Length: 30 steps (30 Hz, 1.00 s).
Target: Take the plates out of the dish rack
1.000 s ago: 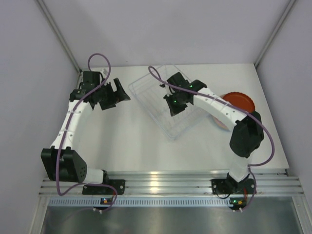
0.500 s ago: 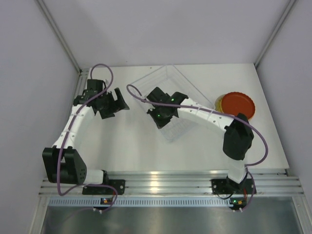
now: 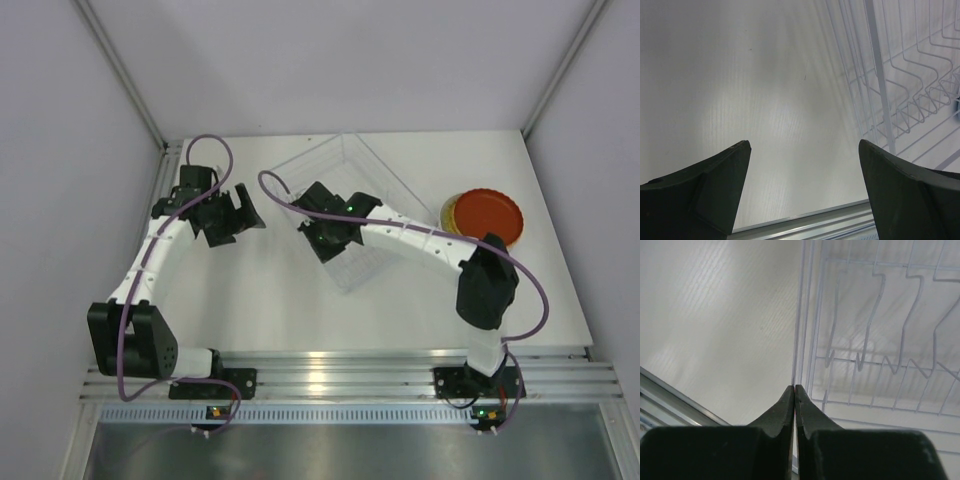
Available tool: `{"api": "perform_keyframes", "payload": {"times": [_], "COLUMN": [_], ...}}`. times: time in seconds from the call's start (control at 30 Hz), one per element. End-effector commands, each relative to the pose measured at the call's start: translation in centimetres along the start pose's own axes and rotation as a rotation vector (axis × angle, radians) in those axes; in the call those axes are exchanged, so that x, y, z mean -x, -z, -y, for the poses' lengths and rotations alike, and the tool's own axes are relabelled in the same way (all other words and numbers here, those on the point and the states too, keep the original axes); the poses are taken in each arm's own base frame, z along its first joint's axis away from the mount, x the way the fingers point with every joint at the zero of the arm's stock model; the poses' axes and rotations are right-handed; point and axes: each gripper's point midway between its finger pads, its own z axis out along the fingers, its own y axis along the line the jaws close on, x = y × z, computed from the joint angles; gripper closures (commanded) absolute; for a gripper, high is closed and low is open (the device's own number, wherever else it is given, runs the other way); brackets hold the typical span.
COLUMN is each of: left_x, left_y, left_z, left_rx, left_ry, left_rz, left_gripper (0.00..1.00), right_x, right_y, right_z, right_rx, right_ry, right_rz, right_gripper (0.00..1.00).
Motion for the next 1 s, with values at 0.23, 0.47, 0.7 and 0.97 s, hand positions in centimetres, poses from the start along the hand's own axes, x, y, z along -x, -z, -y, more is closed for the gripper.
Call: {"api": "perform_keyframes", "payload": {"times": [0.23,0.47,0.7,0.97], "left_x": [1.5,1.5,1.8,2.4], "left_y": [1.0,0.9,1.0,1.5], "left_z": [1.2,1.1,1.1,0.8], "left_rx": [-0.039,-0.036,-0.032,0.001], "left_ry": [-0.017,-0.022,-0.023,-0.039], "left_rz": [0.069,0.066,0.073,0.096], "left_gripper": [0.06,0.06,0.06,0.06], "right_x": [-1.9,-4.0,-3.9,-2.3], "right_y": [-0.1,-1.4,-1.7,-2.0], "right_z": [4.9,2.9,-3.1,-9.6], "right_rx": [-0.120,-0.035,0.093,0.254], "right_ry": [-0.067,-0.060,-0.008,0.026], "right_rz": [0.021,-0.040,-0.051,-0.038], "right_gripper": [1.00,1.00,1.00,1.00]}}
